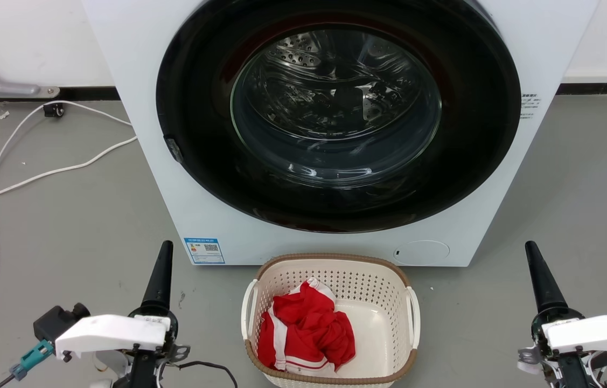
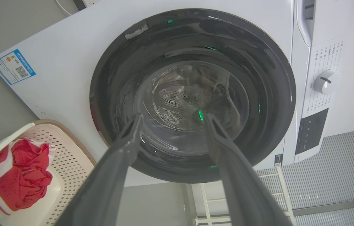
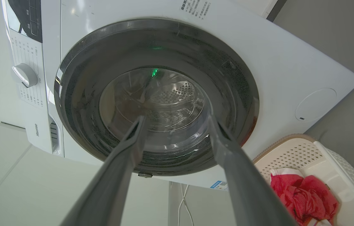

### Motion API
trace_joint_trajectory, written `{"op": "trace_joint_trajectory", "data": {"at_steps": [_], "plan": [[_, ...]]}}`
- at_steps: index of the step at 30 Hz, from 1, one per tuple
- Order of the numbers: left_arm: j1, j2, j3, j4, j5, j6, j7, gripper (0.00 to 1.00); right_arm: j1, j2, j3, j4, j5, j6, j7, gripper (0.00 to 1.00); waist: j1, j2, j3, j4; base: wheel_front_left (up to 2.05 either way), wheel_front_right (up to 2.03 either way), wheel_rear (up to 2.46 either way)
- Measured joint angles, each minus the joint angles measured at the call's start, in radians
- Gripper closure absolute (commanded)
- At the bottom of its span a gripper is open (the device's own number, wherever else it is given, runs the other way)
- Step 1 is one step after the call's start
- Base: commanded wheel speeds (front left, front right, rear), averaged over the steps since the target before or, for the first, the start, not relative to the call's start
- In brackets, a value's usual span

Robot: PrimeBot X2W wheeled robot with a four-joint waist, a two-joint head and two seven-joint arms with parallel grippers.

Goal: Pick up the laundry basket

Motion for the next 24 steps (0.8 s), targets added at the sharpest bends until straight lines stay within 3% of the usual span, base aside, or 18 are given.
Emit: {"op": "trace_joint_trajectory", "data": {"at_steps": [13,24], "plan": [[-0.011,0.0,-0.034,-0.019,0.299,0.023,-0.045,0.0,0.007,0.005,-0.014,-0.024,-0.365,0.0,-0.046,0.0,0.0,0.0,-0.002,0.003,0.0,0.0,0.0],[-0.018,0.0,-0.071,-0.004,0.496,0.045,-0.08,0.0,0.018,0.006,-0.014,-0.032,-0.545,0.0,-0.067,0.0,0.0,0.0,-0.002,0.004,0.0,0.0,0.0]]}}
